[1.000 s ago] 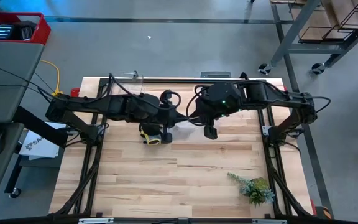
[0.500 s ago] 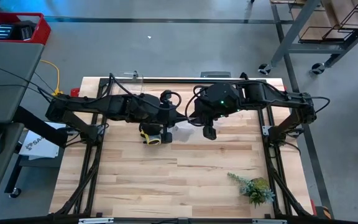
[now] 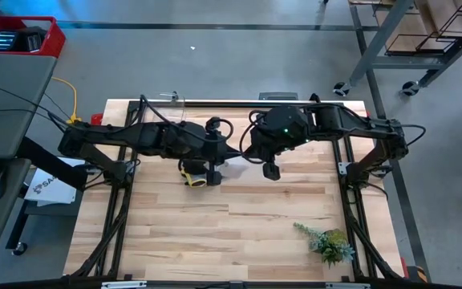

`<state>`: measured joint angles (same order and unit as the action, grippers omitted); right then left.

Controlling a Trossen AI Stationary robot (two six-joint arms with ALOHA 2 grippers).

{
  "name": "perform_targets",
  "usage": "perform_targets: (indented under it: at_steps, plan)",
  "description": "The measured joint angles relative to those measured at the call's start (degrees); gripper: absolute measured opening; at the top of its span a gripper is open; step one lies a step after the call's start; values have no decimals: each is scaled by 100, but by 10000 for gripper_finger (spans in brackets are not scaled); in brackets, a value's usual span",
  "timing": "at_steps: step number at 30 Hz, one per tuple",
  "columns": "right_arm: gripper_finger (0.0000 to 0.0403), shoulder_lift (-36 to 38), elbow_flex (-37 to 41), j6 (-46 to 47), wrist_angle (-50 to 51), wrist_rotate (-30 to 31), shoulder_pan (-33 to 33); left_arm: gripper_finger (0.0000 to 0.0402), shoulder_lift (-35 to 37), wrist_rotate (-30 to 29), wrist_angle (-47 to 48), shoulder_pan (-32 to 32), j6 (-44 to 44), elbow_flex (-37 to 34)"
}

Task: Roll bandage
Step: Close the transparent zip bag

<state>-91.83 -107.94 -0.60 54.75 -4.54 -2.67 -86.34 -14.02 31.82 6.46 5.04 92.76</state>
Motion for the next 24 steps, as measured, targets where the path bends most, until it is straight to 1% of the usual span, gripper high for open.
perform_targets:
  at_steps: [2, 7, 11, 17, 24]
  plan:
    - [2, -4, 0, 68, 42, 7, 15, 0, 56, -14, 34, -2, -74, -3]
    - [1, -31, -15, 180, 164, 151, 50, 0, 291, -266, 99, -2, -89, -14]
    - [0, -31, -15, 212, 215, 139, 119, 0, 499, -324, 124, -2, -107, -14]
    - [0, -33, 0, 273, 365, 111, 155, 0, 646, -367, 384, -7, -289, -1]
    - [0, -35, 0, 338, 397, 113, 155, 0, 863, -470, 441, -7, -302, -1]
